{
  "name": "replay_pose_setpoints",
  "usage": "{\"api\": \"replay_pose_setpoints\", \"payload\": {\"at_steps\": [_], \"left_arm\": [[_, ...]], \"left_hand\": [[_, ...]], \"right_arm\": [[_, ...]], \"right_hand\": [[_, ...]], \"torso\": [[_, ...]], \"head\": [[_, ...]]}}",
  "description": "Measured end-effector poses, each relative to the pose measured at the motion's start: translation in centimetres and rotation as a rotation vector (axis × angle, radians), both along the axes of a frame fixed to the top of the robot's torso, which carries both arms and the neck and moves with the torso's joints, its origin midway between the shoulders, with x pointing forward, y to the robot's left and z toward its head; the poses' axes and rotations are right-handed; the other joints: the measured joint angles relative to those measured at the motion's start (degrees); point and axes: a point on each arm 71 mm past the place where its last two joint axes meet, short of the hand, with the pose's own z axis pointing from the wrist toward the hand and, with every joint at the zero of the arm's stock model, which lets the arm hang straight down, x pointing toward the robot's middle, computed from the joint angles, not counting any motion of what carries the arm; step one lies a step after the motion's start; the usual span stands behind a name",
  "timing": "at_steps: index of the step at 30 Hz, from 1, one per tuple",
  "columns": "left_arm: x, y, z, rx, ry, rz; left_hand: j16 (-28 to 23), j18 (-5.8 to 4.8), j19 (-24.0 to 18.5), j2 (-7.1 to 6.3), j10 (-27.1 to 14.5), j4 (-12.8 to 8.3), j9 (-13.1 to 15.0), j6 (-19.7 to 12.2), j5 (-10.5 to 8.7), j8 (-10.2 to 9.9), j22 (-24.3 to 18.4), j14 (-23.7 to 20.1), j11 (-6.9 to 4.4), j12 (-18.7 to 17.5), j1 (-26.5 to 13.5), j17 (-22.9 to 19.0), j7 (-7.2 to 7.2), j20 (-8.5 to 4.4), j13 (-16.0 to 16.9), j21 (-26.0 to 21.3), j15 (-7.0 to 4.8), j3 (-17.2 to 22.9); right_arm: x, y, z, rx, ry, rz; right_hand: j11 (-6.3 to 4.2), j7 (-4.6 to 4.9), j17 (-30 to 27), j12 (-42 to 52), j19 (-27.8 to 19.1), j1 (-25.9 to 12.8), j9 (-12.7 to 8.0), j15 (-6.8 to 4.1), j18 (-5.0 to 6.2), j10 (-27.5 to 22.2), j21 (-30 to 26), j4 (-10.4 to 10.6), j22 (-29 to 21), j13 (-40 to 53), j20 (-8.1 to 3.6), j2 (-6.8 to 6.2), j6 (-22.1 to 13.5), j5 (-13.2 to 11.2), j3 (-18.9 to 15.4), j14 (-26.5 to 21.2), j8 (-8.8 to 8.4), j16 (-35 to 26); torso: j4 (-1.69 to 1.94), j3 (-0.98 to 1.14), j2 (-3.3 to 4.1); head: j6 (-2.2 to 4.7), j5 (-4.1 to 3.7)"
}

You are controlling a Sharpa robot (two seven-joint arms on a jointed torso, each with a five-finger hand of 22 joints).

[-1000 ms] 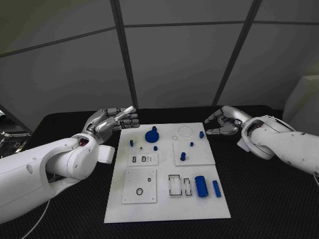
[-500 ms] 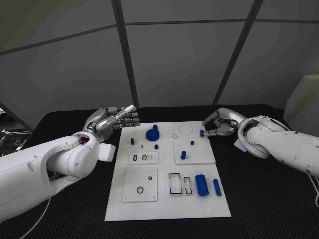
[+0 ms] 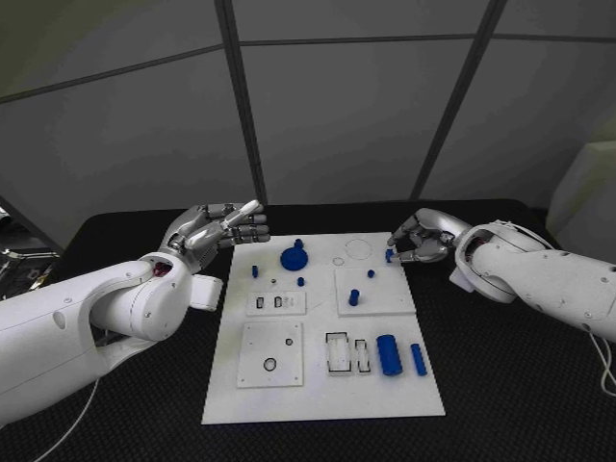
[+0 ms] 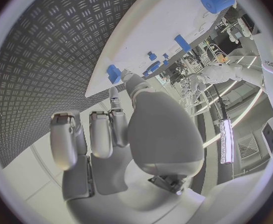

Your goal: Assemble the parts on the task board

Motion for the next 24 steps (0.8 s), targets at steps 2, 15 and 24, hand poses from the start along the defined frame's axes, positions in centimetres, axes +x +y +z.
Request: {"api": "replay_pose_setpoints", "payload": {"at_steps": [2,15,24], "left_arm": [[0.00,0.00,0.00,0.000,0.000,0.000],[0.00,0.00,0.00,0.000,0.001,0.000],[0.01,0.03,-0.01,0.001,0.001,0.001]], "left_hand": [[0.0,0.01,0.0,0.00,0.0,0.0,0.0,0.0,0.00,0.0,0.0,0.0,0.00,0.0,0.0,0.0,0.00,0.00,0.0,0.0,0.00,0.0],[0.0,0.00,0.0,0.00,0.0,0.0,0.0,0.0,0.00,0.0,0.0,0.0,0.00,0.0,0.0,0.0,0.00,0.00,0.0,0.0,0.00,0.0],[0.0,0.00,0.0,0.00,0.0,0.0,0.0,0.0,0.00,0.0,0.0,0.0,0.00,0.0,0.0,0.0,0.00,0.00,0.0,0.0,0.00,0.0]], "right_arm": [[0.05,0.06,-0.06,-0.003,0.003,0.002],[0.30,0.64,-0.39,-0.021,0.024,0.015],[0.42,0.44,-0.57,-0.038,0.030,0.010]], "right_hand": [[0.00,0.00,0.0,0.1,0.0,-0.1,0.0,0.00,0.01,0.0,0.0,-0.2,0.0,0.0,0.00,0.54,0.0,0.0,0.2,0.0,0.00,0.0],[0.00,0.00,0.0,0.2,0.0,-0.1,0.0,0.00,0.00,0.0,0.0,-0.3,0.0,0.0,0.00,0.98,0.8,0.0,0.3,0.0,0.21,0.0],[0.00,-0.28,0.0,0.4,0.0,-0.1,0.0,0.00,0.01,0.0,0.0,-0.3,0.0,0.0,0.00,0.98,1.2,0.0,0.3,0.0,0.21,0.2]], "torso": [[0.01,0.00,-0.01],[0.03,0.01,-0.02],[0.03,0.03,-0.02]], "head": [[-0.01,0.00],[-0.09,0.04],[-0.24,-0.01]]}}
